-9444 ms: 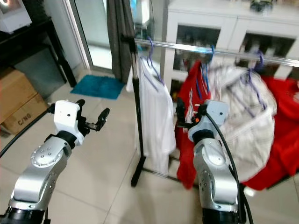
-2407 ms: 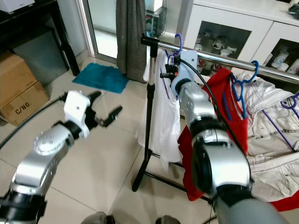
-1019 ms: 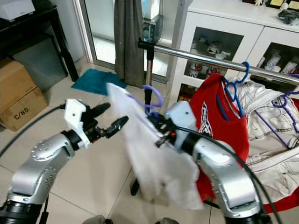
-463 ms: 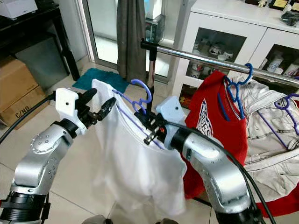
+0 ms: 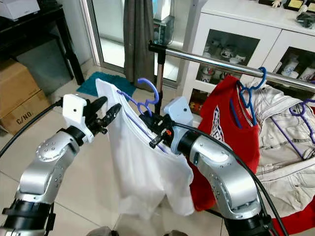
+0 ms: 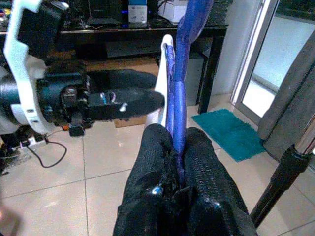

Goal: Hang hanger

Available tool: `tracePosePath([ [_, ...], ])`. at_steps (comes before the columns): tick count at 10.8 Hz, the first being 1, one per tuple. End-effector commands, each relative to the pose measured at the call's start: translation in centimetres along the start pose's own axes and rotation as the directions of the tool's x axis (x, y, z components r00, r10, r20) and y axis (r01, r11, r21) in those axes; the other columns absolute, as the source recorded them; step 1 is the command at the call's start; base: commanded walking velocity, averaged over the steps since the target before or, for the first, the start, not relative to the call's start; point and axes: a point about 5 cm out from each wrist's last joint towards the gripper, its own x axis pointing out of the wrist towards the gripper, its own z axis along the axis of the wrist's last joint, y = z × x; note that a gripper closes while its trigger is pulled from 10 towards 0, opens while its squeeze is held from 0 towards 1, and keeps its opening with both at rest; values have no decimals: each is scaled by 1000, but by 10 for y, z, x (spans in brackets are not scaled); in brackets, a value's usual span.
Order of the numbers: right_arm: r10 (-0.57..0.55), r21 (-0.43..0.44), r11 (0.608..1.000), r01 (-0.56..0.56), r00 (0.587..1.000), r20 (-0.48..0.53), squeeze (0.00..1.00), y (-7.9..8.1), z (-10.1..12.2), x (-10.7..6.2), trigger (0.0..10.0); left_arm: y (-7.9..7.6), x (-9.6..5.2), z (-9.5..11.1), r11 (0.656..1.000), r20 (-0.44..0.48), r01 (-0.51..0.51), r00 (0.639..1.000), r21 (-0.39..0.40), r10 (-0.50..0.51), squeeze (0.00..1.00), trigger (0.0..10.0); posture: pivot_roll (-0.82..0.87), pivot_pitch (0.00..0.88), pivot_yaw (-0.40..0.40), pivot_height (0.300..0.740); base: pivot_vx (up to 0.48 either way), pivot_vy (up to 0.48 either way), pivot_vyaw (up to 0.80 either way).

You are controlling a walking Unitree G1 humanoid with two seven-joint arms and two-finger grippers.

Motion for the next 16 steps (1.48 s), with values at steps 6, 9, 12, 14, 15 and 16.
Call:
tracePosePath([
  [6,22,3,1000,-22,998,51,0,0,12,-3,0,-2,6,1,998,-5,61,998,17,-61,0,0,-44,0,-16,740,0,0,0],
  [9,14,20,1000,-15,999,48,0,0,10,-5,0,-3,4,3,998,4,59,998,8,-59,0,0,-52,0,-14,740,0,0,0],
  [12,-39,23,999,38,998,45,0,-8,6,-6,0,9,7,15,995,74,-71,994,-63,76,0,0,-50,0,-9,740,0,0,0],
  [14,-42,26,999,41,998,37,0,-7,3,-2,0,17,8,18,993,67,-105,992,-53,108,0,0,-52,0,-17,740,0,0,0],
  [15,-36,28,999,35,999,39,0,-5,3,0,0,22,8,18,993,63,-96,993,-64,100,0,0,-48,0,-15,740,0,0,0],
  [16,-32,24,999,31,999,44,0,-6,4,2,0,29,9,22,993,65,-86,994,-85,92,0,0,-45,0,-28,740,0,0,0],
])
